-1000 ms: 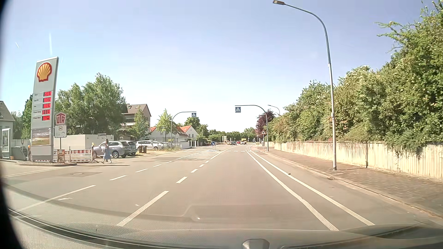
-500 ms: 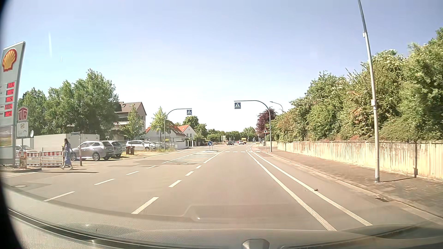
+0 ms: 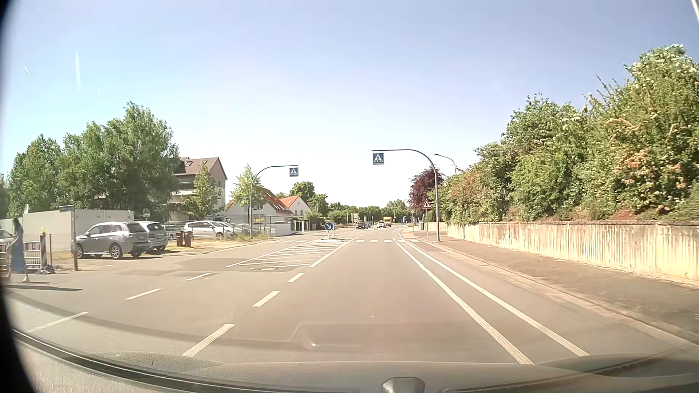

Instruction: Follow the waypoints while adhering to traffic rules and regulations

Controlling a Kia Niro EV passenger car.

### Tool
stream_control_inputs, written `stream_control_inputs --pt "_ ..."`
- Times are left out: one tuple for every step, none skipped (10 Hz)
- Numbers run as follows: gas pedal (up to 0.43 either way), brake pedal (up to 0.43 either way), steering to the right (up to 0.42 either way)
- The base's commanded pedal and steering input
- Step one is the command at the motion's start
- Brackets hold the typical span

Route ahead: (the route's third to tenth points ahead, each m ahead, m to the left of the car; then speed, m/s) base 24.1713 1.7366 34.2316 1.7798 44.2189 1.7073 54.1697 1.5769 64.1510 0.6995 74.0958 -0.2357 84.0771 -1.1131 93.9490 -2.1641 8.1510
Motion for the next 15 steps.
stream_control_inputs --pt "0.059 0.030 -0.004" --pt "0.059 0.030 -0.002" --pt "0.059 0.030 0.000" --pt "0.059 0.030 0.000" --pt "0.059 0.030 0.001" --pt "0.059 0.030 0.002" --pt "0.059 0.030 0.003" --pt "0.059 0.030 0.003" --pt "0.059 0.030 0.004" --pt "0.059 0.030 0.004" --pt "0.059 0.030 0.005" --pt "0.059 0.030 0.004" --pt "0.059 0.030 0.004" --pt "0.059 0.030 0.005" --pt "0.059 0.030 0.005"
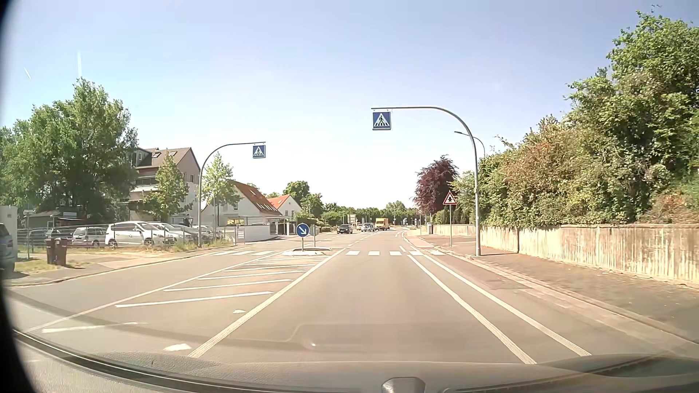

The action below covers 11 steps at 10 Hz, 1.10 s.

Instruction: Follow the waypoints while adhering to traffic rules and regulations

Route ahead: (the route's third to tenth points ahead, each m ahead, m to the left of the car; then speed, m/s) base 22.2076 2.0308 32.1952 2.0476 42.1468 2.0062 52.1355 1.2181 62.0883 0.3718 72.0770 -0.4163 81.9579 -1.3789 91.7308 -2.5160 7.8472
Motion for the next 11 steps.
stream_control_inputs --pt "0.059 0.030 0.006" --pt "0.059 0.030 0.006" --pt "0.059 0.030 0.006" --pt "0.059 0.030 0.006" --pt "0.059 0.030 0.006" --pt "0.059 0.030 0.006" --pt "0.059 0.030 0.006" --pt "0.059 0.030 0.006" --pt "0.059 0.030 0.006" --pt "0.059 0.030 0.006" --pt "0.059 0.030 0.006"
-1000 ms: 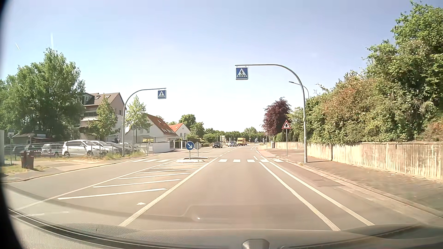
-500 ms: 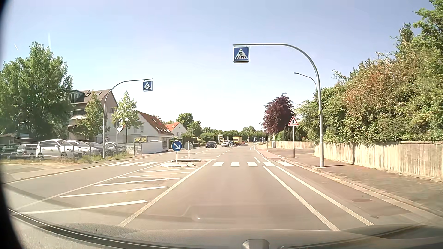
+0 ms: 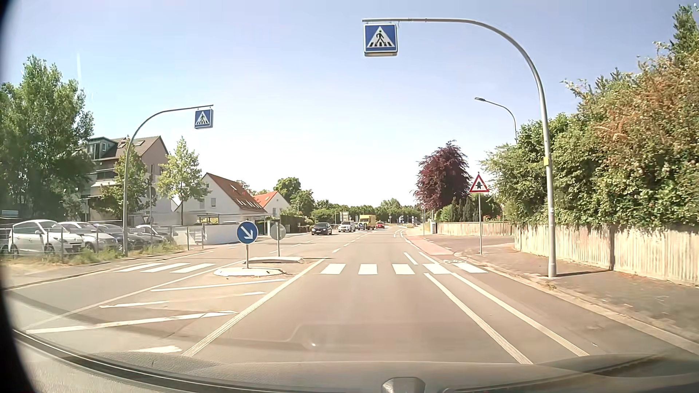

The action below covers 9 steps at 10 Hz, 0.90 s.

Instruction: Follow the waypoints while adhering to traffic rules and regulations

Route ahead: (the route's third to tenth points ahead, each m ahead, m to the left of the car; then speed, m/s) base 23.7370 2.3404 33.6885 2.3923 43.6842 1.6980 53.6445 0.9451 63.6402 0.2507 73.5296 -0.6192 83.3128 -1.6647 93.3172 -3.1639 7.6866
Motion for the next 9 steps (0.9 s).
stream_control_inputs --pt "0.059 0.030 0.006" --pt "0.059 0.030 0.006" --pt "0.059 0.030 0.006" --pt "0.059 0.030 0.006" --pt "0.059 0.030 0.004" --pt "0.059 0.030 0.003" --pt "0.059 0.030 0.001" --pt "0.059 0.030 0.001" --pt "0.059 0.030 0.001"
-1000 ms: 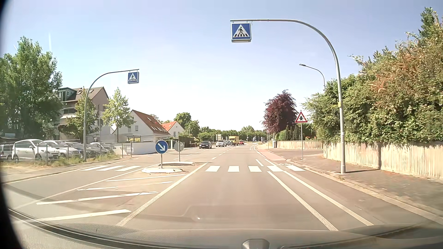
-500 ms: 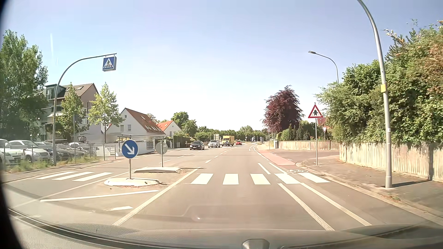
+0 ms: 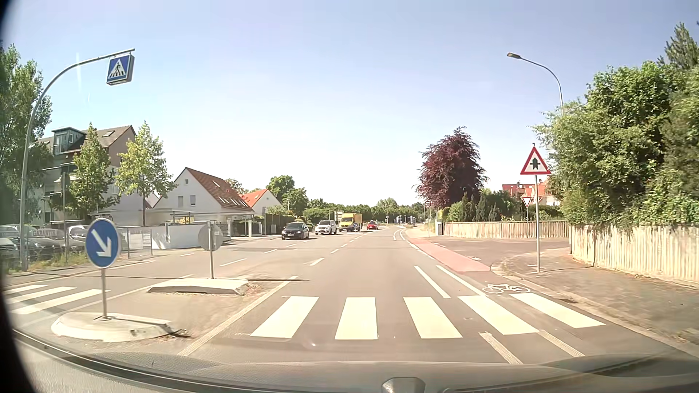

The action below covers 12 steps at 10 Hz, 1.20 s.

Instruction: Follow the waypoints while adhering to traffic rules and regulations

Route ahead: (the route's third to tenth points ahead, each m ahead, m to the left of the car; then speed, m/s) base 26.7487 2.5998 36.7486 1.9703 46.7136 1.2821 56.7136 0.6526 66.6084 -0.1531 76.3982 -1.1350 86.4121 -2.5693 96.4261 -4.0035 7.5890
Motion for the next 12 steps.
stream_control_inputs --pt "0.059 0.030 0.001" --pt "0.059 0.030 0.001" --pt "0.059 0.030 0.001" --pt "0.059 0.030 0.001" --pt "0.059 0.030 0.001" --pt "0.059 0.030 0.001" --pt "0.059 0.030 0.001" --pt "0.059 0.030 0.001" --pt "0.059 0.030 0.001" --pt "0.059 0.030 0.001" --pt "0.059 0.030 0.001" --pt "0.059 0.030 0.001"
